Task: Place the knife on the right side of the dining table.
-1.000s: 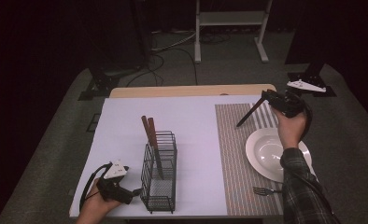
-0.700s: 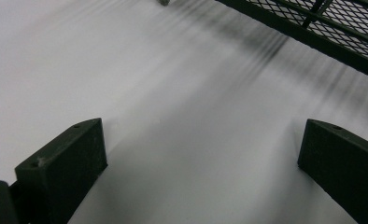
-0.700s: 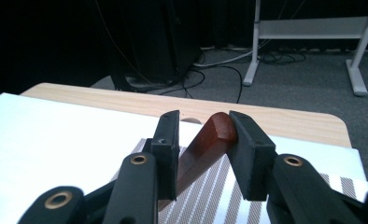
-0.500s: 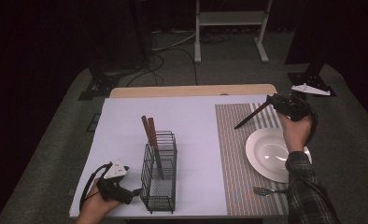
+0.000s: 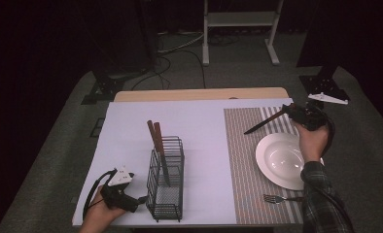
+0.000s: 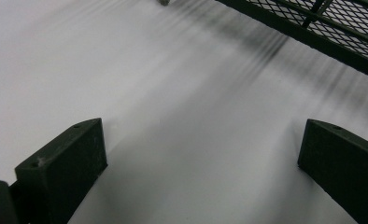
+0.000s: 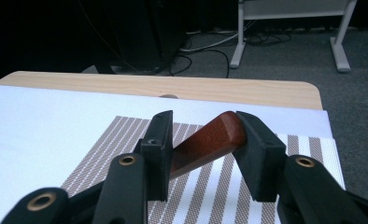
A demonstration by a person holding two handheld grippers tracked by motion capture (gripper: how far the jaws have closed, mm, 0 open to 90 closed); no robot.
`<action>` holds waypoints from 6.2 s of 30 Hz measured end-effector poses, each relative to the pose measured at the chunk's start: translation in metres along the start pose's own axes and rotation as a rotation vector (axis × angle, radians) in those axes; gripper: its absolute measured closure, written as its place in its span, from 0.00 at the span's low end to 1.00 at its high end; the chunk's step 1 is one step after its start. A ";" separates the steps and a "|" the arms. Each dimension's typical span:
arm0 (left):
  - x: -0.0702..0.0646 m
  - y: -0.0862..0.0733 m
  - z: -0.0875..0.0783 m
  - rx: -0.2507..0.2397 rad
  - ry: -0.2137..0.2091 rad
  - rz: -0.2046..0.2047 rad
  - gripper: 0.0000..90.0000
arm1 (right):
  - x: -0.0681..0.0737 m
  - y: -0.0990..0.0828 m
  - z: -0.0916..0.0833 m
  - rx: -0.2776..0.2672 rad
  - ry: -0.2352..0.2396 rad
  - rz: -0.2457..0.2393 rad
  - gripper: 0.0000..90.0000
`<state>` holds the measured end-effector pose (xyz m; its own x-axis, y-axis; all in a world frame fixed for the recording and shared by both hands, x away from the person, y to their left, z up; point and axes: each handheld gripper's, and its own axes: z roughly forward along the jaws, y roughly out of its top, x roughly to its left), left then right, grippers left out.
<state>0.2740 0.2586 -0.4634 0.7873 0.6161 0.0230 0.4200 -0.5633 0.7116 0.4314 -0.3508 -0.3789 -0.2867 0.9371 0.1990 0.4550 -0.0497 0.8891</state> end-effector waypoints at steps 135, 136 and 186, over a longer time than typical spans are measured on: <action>0.000 0.000 0.000 0.000 0.000 0.001 0.00 | -0.002 -0.030 0.015 0.246 -0.095 0.068 0.13; 0.000 0.000 0.000 -0.001 0.000 0.001 0.00 | 0.002 -0.029 0.014 0.246 -0.085 0.060 0.10; 0.000 0.000 0.000 0.001 0.000 0.000 0.00 | 0.267 -0.140 0.007 0.448 0.591 -0.622 0.01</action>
<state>0.2737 0.2587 -0.4633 0.7873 0.6162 0.0228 0.4204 -0.5634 0.7112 0.2972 -0.0910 -0.4534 -0.9069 0.4202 0.0299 0.3227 0.6474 0.6904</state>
